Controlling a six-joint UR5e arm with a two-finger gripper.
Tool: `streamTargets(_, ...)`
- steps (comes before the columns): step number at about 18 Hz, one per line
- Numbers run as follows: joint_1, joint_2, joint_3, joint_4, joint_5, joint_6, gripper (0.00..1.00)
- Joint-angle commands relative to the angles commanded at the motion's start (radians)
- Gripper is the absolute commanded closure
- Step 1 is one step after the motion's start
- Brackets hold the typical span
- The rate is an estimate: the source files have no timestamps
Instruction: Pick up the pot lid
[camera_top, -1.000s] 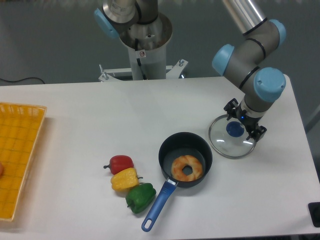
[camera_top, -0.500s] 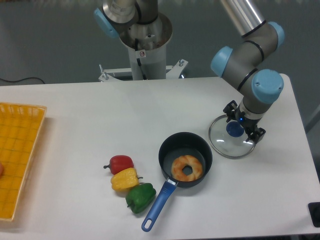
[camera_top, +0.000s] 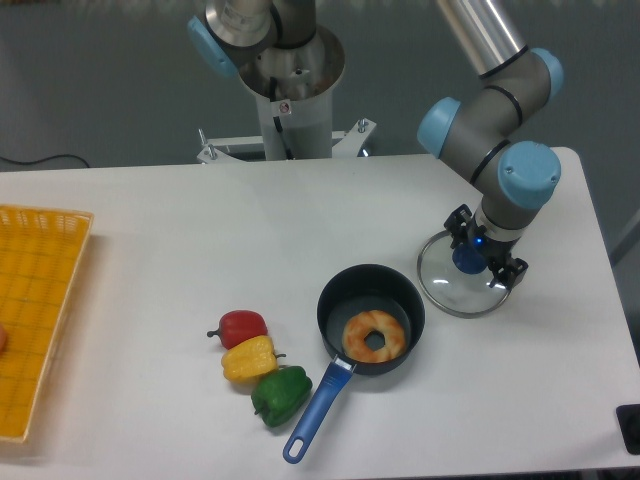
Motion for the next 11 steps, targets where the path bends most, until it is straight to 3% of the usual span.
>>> streamTargets(11,0.0,-0.005,-0.006,0.0,0.002,0.002,0.04)
